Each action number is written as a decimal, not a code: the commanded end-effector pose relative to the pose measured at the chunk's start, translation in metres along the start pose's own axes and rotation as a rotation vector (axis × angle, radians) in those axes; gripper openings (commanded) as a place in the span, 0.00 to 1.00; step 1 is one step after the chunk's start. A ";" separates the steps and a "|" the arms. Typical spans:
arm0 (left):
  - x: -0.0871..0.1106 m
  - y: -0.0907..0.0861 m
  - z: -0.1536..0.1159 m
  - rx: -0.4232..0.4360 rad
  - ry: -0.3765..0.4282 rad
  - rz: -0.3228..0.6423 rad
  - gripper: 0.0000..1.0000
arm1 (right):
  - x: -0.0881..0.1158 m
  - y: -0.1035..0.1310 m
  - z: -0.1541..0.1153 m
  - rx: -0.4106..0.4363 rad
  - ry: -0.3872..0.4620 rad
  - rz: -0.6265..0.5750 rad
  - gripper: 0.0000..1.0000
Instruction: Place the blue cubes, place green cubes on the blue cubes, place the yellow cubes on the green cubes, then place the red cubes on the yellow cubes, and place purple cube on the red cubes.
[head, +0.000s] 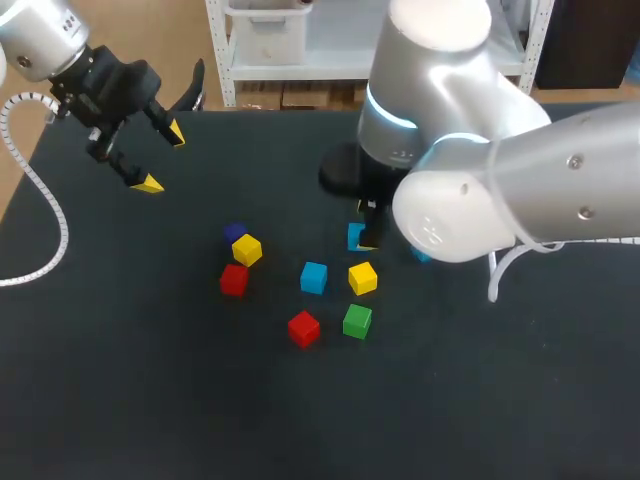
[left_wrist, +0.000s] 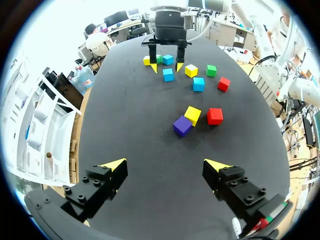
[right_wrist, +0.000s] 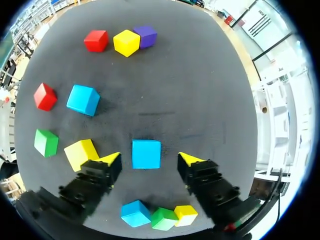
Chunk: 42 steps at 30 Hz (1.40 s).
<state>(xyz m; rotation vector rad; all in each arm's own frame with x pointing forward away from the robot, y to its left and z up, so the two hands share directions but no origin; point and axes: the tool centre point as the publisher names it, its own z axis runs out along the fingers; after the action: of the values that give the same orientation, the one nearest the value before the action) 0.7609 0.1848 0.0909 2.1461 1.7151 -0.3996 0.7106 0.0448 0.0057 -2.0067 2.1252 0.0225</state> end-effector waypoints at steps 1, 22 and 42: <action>-0.001 -0.001 0.000 -0.003 0.004 0.000 1.00 | 0.011 -0.002 -0.015 -0.023 -0.032 -0.020 1.00; -0.001 -0.001 0.000 -0.003 0.004 0.000 1.00 | 0.074 0.003 -0.036 -0.129 -0.125 -0.300 1.00; -0.001 -0.001 0.000 -0.003 0.004 0.000 1.00 | 0.099 0.021 -0.017 -0.195 -0.097 -0.385 0.83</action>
<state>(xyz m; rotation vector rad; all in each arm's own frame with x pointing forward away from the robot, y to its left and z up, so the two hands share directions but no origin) 0.7609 0.1848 0.0909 2.1461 1.7151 -0.3996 0.6810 -0.0543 0.0057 -2.4382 1.7065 0.2622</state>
